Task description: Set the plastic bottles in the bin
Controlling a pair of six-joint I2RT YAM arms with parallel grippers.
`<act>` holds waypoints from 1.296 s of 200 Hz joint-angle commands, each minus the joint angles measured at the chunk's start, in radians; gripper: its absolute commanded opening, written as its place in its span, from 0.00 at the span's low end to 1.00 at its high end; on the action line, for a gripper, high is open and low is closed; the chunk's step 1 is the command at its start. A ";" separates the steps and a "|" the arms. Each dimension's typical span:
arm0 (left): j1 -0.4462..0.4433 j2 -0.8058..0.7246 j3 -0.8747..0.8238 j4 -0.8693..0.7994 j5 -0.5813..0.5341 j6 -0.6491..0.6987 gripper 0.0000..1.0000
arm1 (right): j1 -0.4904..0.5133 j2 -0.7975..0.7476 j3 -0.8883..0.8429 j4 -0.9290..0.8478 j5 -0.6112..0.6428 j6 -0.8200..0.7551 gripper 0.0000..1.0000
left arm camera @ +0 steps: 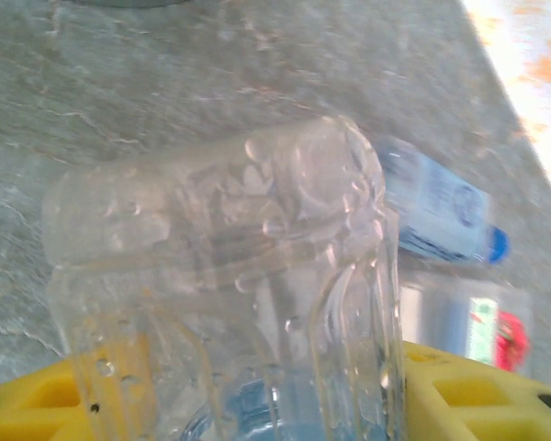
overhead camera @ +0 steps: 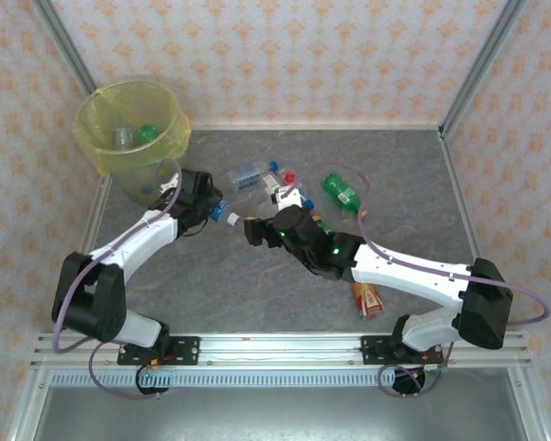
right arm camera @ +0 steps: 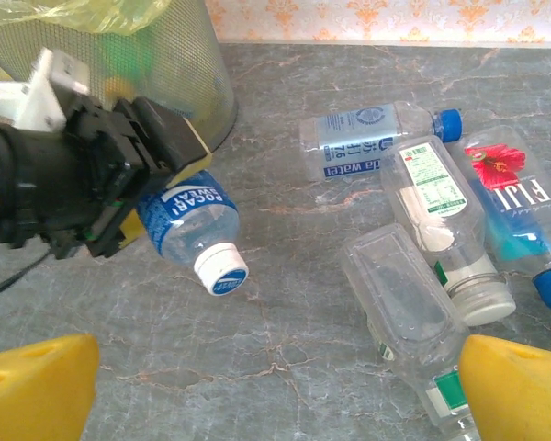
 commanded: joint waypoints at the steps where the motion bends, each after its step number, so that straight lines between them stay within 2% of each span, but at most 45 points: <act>1: -0.020 -0.086 0.072 -0.082 -0.084 0.048 0.56 | 0.007 -0.009 0.033 0.018 0.043 -0.014 1.00; 37: -0.031 -0.172 0.218 -0.133 -0.188 0.149 0.55 | 0.007 -0.018 0.039 0.032 0.035 -0.015 1.00; 82: -0.005 -0.134 0.505 -0.238 -0.312 0.321 0.55 | 0.006 -0.030 0.070 0.035 0.020 -0.025 1.00; 164: 0.286 -0.010 0.816 -0.264 -0.254 0.470 0.55 | 0.007 -0.068 0.082 0.030 0.010 -0.015 1.00; 182: 0.358 0.025 0.847 -0.265 -0.224 0.477 0.55 | 0.007 -0.068 0.091 0.025 0.011 -0.020 1.00; 223: 0.479 0.097 0.857 -0.222 -0.231 0.544 0.55 | 0.006 -0.061 0.106 0.010 0.018 -0.023 1.00; 259: 0.530 0.178 0.882 -0.219 -0.205 0.570 0.56 | 0.007 -0.056 0.119 -0.012 0.036 -0.026 1.00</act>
